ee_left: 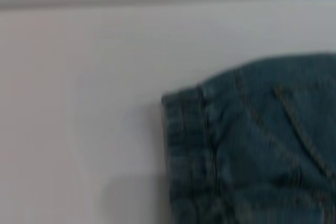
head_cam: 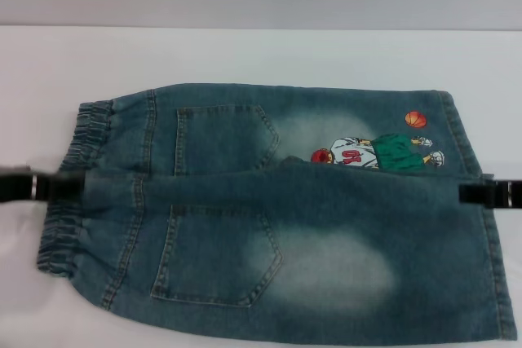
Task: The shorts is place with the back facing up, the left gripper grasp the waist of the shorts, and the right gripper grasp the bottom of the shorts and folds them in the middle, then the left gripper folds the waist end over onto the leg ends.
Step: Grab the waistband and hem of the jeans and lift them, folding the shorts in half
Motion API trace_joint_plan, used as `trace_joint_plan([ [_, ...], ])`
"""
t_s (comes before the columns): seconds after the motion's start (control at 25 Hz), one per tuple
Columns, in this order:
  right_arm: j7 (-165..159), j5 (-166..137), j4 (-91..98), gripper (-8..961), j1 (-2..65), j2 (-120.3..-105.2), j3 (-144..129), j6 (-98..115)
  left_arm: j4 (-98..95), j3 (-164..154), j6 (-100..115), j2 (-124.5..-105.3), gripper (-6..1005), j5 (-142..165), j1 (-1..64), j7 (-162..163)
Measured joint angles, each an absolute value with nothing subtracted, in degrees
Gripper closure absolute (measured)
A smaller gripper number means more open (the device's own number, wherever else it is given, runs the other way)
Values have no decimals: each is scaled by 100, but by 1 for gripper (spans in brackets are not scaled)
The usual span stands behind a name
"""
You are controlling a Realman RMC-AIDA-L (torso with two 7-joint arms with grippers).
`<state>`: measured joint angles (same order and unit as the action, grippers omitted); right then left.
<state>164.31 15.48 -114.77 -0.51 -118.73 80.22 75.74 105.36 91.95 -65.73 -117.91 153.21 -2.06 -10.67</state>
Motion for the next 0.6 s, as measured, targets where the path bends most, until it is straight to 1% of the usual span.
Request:
trace_joint_plan([
  [0.36,16418,1472,-11163,295,-14,-11878,8039,7564,10590,9183,-8102,-11800,201,16195,157,-335],
  [0.6,16446,1377,-11042,295,31,-11866,8112,7480,10541,8994,-8408,-11809,201,16206,348,5],
])
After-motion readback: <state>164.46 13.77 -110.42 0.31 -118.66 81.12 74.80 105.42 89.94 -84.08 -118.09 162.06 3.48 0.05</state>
